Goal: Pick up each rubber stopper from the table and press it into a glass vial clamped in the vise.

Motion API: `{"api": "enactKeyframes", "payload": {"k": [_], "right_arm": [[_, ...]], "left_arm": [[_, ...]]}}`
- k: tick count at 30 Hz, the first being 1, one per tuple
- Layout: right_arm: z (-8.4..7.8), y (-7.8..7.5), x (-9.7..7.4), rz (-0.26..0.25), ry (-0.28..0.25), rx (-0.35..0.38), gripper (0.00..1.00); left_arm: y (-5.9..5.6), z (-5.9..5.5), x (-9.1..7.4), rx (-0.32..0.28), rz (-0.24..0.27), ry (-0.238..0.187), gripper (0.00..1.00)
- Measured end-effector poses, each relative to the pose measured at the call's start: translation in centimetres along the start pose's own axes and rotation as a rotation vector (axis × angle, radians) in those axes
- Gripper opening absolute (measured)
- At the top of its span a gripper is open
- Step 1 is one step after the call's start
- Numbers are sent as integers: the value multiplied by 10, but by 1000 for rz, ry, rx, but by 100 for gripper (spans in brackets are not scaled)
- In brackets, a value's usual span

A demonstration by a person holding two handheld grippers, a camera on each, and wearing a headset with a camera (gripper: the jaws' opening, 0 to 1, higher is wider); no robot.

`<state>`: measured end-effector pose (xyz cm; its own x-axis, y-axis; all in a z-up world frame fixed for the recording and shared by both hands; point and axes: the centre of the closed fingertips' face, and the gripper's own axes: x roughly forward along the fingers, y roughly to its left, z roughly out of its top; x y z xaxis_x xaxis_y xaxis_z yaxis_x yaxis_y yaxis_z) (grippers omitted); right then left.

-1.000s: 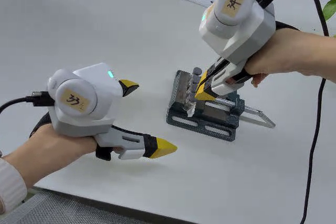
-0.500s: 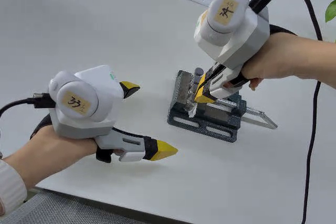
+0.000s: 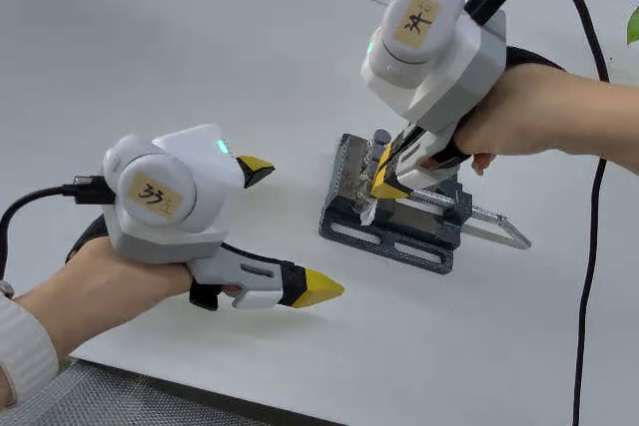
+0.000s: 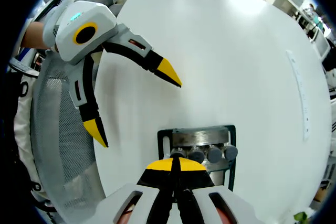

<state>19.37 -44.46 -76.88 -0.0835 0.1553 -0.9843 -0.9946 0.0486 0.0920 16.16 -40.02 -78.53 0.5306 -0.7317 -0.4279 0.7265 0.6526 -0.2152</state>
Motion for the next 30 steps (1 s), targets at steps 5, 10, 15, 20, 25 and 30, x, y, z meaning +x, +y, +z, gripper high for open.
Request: {"api": "enactKeyframes", "payload": {"k": [5, 10, 15, 20, 25, 30], "right_arm": [[1, 0, 0, 24, -3, 30, 0], [0, 1, -2, 24, -10, -21, 0], [0, 1, -3, 34, -38, -11, 0], [-1, -1, -3, 34, -37, -27, 0], [0, -1, -7, 35, -40, -33, 0], [-1, -4, -6, 16, -40, -28, 0]], "left_arm": [[0, 0, 1, -4, 0, -2, 89], [1, -1, -1, -4, 3, -1, 89], [5, -3, -4, -6, 14, 4, 89], [4, 0, -3, -7, 15, -1, 89], [3, 1, -2, -5, 11, -3, 89], [2, 0, -3, -4, 10, 2, 89]]}}
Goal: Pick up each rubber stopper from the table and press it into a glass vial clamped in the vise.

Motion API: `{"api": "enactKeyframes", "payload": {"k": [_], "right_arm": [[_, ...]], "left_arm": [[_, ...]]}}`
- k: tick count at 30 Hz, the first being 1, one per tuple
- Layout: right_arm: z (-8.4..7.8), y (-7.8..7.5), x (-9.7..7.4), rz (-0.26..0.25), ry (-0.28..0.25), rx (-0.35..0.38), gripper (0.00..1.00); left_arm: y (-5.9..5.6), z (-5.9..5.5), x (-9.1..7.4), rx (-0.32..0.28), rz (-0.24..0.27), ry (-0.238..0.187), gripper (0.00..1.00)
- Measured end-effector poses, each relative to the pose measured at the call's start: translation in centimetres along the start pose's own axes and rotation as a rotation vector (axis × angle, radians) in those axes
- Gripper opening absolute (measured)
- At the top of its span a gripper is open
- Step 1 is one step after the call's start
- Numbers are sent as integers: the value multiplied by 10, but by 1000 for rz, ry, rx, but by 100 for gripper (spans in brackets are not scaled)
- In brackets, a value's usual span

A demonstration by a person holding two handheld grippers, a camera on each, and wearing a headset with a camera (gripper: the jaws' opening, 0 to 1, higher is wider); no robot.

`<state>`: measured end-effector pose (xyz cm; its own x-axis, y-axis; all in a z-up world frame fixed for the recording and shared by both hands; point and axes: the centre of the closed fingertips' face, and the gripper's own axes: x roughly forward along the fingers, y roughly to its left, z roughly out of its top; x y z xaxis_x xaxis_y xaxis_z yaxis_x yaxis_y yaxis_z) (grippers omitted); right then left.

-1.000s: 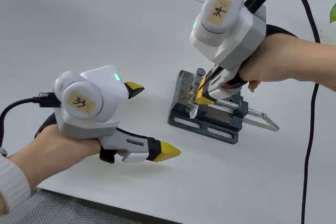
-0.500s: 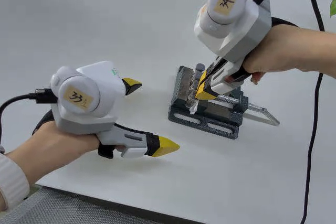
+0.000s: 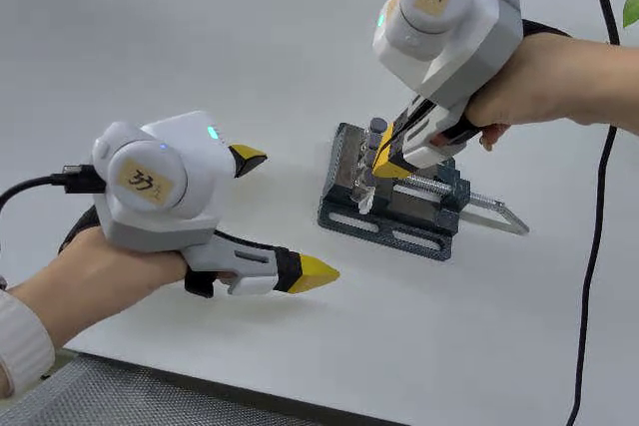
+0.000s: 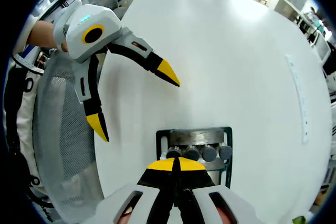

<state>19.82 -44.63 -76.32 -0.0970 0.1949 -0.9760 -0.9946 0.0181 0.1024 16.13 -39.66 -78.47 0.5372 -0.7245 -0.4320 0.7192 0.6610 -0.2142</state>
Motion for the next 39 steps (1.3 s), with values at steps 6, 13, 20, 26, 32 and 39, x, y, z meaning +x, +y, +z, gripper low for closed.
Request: {"api": "enactKeyframes", "payload": {"k": [6, 13, 20, 26, 32, 39], "right_arm": [[5, 4, 1, 2, -16, -7, 0], [6, 4, 5, 14, -9, -14, 0], [6, 4, 5, 24, -21, 14, 0], [6, 4, 6, 25, -38, 52, 0], [6, 5, 6, 9, -20, 10, 0], [6, 3, 6, 1, -48, 16, 0]], "left_arm": [[-2, 0, 0, -1, -4, -1, 89], [-1, -2, 0, -4, -3, 5, 89], [-2, -2, 1, -5, -3, 3, 89], [-3, -2, 2, -5, -6, -1, 89], [-3, -1, 0, -4, -5, -1, 89], [-3, 3, -2, 8, -4, -1, 89]]}}
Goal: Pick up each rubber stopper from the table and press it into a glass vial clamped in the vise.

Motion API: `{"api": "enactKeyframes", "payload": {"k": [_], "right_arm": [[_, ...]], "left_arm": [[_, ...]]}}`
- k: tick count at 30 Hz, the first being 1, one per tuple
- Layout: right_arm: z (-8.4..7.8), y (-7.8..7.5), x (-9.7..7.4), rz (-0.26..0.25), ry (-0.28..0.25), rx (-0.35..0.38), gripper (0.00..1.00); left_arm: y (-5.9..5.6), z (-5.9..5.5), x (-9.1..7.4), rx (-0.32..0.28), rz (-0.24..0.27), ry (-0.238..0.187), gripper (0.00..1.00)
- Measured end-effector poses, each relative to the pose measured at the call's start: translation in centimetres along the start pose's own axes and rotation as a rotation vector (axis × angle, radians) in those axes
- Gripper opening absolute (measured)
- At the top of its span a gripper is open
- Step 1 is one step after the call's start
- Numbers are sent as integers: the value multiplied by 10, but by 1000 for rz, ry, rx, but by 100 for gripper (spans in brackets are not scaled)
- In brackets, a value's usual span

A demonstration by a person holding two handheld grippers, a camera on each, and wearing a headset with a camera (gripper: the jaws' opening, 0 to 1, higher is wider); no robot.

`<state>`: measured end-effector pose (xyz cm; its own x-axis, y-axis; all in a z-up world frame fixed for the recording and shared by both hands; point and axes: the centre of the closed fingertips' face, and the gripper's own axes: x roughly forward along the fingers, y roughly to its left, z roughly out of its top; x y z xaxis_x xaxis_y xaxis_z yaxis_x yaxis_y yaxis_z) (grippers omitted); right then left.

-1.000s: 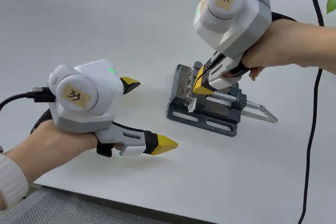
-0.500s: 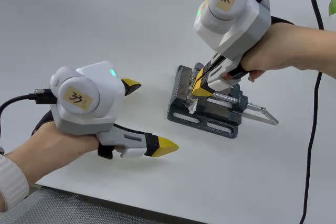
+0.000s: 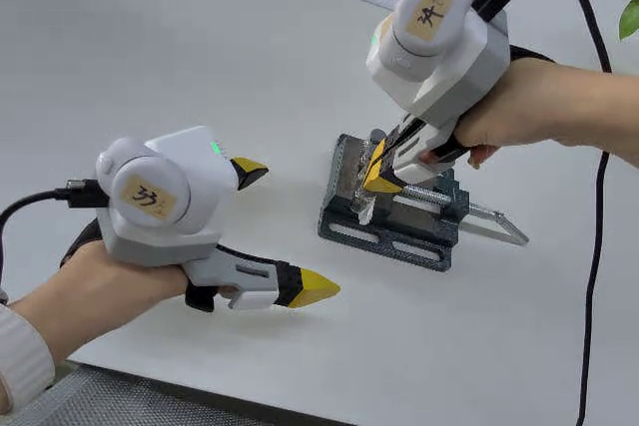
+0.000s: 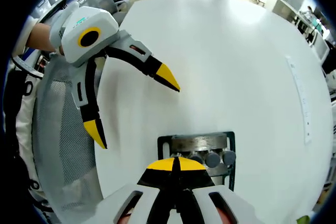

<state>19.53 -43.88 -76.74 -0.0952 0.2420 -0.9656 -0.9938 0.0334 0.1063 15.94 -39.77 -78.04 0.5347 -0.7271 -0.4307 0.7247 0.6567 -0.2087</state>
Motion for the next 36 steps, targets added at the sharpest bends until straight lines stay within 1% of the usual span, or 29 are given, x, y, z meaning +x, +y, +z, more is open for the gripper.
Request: {"api": "enactKeyframes", "payload": {"k": [5, 6, 7, 10, 12, 13, 15, 16, 18, 21, 25, 26, 28, 30, 31, 33, 35, 36], "right_arm": [[-1, 0, -2, 4, -35, 34, 0], [-2, 4, -3, 20, -45, 62, 0], [-1, 6, -4, 25, -62, 70, 2], [-8, 6, -5, 10, -66, 64, 6], [-11, 8, -6, 10, -90, 54, 9], [-13, 8, -7, 5, -103, 67, 12], [-15, 8, -8, -8, -136, 70, 17], [-17, 7, -9, -18, -152, 85, 19], [-18, 8, -10, -20, -189, 110, 23], [-24, 9, -11, -36, -238, 139, 33], [-31, 14, -13, -71, -301, 183, 45], [-34, 18, -14, -82, -323, 194, 47], [-40, 23, -15, -91, -344, 211, 52], [-44, 25, -16, -108, -381, 236, 55], [-47, 27, -16, -111, -398, 265, 57], [-54, 31, -17, -126, -411, 273, 60], [-60, 33, -17, -141, -438, 316, 63], [-63, 36, -18, -141, -450, 322, 65]], "left_arm": [[1, 2, -1, 10, 1, 4, 89], [2, 3, -1, 11, 1, 3, 89], [2, 4, -1, 11, 2, 3, 89], [2, 5, -1, 13, 2, 3, 89], [2, 7, -2, 10, 2, -5, 90], [3, 7, -2, 10, 3, -5, 90], [4, 8, -2, 12, 5, -6, 90], [3, 9, -3, 13, 5, -8, 90], [4, 10, -3, 14, 6, -11, 90], [4, 11, -5, 19, 7, -14, 91], [3, 17, -9, 10, 10, -27, 91], [3, 19, -11, 10, 11, -30, 91], [2, 20, -12, 5, 13, -32, 91], [1, 22, -14, 3, 16, -40, 92], [1, 23, -16, -3, 18, -43, 92], [0, 24, -18, -6, 22, -47, 93], [-3, 26, -20, -3, 26, -48, 94], [-4, 27, -21, -1, 27, -49, 95]]}}
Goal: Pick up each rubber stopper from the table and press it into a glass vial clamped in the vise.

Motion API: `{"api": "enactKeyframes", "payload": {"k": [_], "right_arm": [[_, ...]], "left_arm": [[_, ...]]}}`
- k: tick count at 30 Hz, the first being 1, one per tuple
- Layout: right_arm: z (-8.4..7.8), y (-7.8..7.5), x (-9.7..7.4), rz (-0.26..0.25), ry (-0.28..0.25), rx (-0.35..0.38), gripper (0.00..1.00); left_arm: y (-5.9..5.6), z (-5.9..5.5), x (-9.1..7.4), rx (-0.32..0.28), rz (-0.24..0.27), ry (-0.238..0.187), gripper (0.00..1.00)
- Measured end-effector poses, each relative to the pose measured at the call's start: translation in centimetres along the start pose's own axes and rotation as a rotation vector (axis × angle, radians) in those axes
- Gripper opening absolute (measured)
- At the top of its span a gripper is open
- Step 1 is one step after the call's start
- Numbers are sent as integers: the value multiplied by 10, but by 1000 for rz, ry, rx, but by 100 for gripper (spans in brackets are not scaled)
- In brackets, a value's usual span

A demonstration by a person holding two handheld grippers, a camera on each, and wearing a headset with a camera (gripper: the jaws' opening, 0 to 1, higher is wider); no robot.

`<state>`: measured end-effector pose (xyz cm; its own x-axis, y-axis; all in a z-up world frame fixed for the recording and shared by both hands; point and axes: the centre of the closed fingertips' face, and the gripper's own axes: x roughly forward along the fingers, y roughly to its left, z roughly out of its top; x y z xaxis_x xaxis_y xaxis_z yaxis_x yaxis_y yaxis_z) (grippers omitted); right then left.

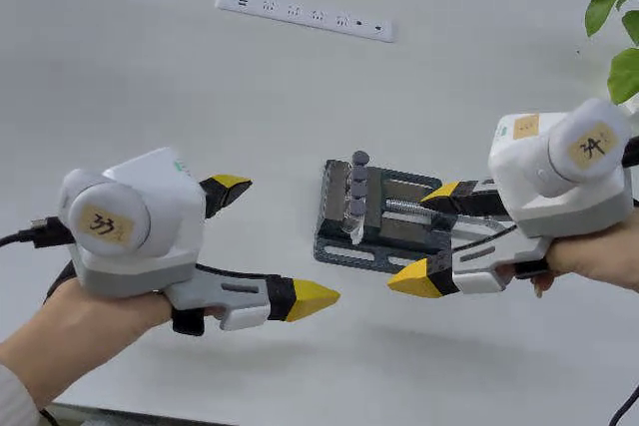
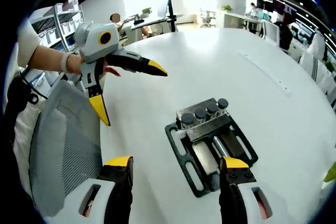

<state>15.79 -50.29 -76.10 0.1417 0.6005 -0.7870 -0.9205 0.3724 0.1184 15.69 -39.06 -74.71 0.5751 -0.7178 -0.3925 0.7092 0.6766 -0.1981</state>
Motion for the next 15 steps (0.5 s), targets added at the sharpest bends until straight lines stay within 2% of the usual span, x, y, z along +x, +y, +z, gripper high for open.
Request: {"api": "enactKeyframes", "payload": {"k": [2, 10, 15], "right_arm": [[-4, 0, -3, -16, -28, 49, 68], [-28, -5, -24, -94, -121, 134, 78], [-43, -3, -33, -127, -150, 169, 81]], "left_arm": [[-2, 1, -2, 3, -1, -3, 96], [-1, 3, -12, 12, 28, 4, 99], [-3, 1, -17, 31, 31, 21, 99]]}}
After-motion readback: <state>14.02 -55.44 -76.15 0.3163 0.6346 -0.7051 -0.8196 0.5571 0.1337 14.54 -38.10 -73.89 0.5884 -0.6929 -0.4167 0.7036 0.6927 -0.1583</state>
